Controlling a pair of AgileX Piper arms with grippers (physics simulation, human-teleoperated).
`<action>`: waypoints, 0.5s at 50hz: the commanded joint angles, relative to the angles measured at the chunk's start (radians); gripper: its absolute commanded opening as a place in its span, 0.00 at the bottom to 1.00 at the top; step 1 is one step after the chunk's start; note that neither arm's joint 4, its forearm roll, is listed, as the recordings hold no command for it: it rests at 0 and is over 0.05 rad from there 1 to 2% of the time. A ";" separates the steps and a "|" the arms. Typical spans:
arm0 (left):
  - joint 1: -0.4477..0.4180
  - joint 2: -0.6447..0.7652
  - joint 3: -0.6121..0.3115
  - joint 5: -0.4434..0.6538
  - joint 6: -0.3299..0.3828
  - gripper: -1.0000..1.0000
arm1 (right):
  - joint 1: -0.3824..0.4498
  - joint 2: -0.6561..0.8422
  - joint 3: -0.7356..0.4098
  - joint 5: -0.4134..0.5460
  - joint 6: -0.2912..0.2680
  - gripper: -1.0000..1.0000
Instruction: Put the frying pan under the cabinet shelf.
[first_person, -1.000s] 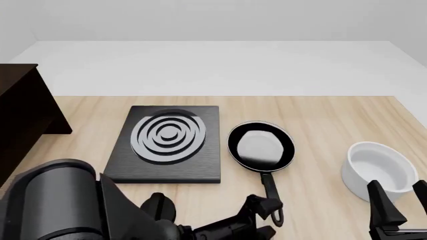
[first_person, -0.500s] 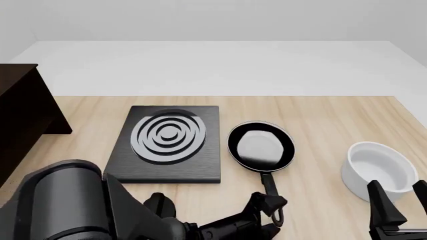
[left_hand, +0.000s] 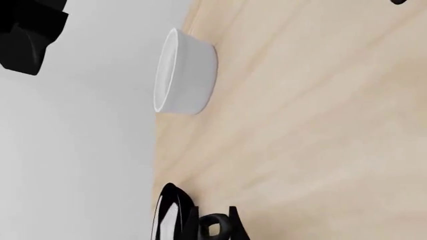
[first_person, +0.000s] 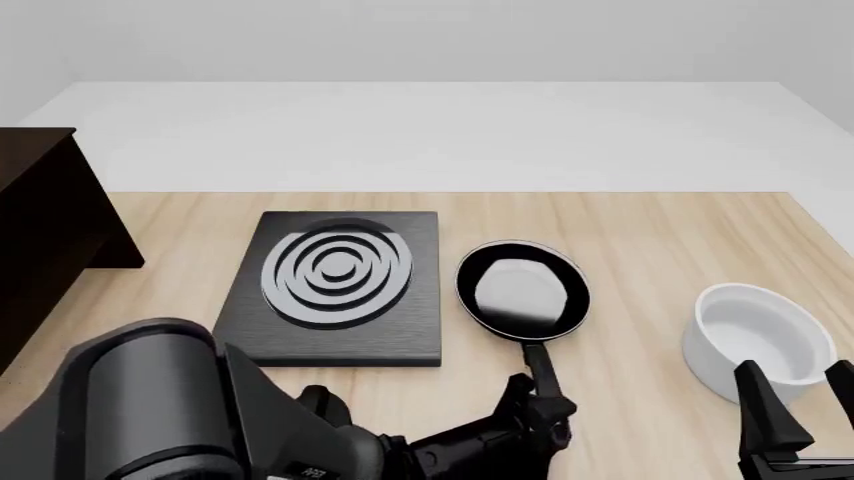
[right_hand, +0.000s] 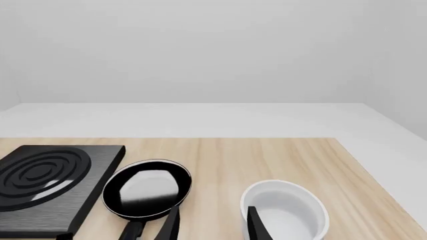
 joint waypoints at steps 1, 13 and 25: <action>0.030 0.081 0.013 0.024 0.332 0.00 | 0.000 0.000 0.000 0.000 0.000 1.00; 0.011 -0.014 0.107 -0.020 0.405 0.00 | 0.000 0.000 0.000 0.000 0.000 1.00; -0.033 -0.117 0.226 -0.104 0.553 0.00 | 0.000 0.000 0.000 0.000 0.000 1.00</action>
